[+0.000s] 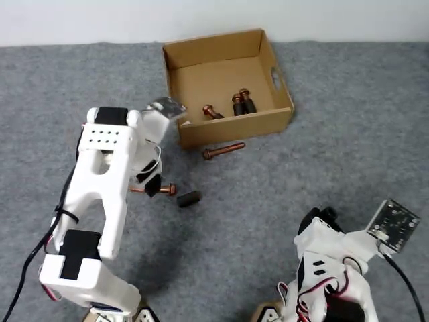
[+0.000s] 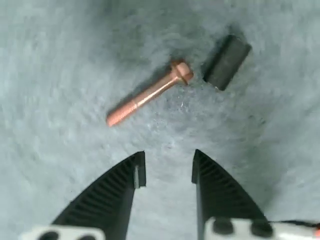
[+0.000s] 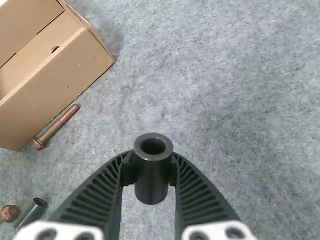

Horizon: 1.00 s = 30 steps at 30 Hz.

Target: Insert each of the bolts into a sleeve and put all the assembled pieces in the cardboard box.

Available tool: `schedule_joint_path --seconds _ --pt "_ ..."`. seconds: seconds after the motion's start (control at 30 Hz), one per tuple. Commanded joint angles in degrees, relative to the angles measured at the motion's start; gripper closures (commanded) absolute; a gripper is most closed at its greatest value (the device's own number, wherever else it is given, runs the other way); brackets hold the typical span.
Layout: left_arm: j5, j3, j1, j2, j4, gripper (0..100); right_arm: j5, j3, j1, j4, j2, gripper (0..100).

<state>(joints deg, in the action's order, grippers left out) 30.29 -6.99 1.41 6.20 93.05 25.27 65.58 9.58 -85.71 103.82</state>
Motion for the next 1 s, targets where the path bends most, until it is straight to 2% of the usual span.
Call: schedule_joint_path --seconds 0.0,0.13,0.23,0.4,0.73,0.97 --pt "11.34 -1.19 -0.09 -2.37 -5.27 84 -0.35 -0.35 0.57 1.19 0.13 99.0" --pt "21.01 -3.91 0.00 -2.37 -10.20 84 -0.35 -0.35 0.57 1.19 0.04 99.0" --pt "24.00 -5.58 0.09 -2.37 -15.38 84 -0.35 -0.35 0.66 1.19 0.04 99.0" --pt "26.20 -9.01 1.14 -2.29 -20.75 84 -0.35 -0.26 0.66 1.19 0.04 99.0" --pt "26.02 -11.12 6.15 1.41 -22.59 84 -0.35 -0.26 0.66 1.19 0.04 99.0" --pt "26.02 -2.68 5.71 11.60 -18.37 84 -0.35 -0.26 0.66 1.19 0.04 99.0"
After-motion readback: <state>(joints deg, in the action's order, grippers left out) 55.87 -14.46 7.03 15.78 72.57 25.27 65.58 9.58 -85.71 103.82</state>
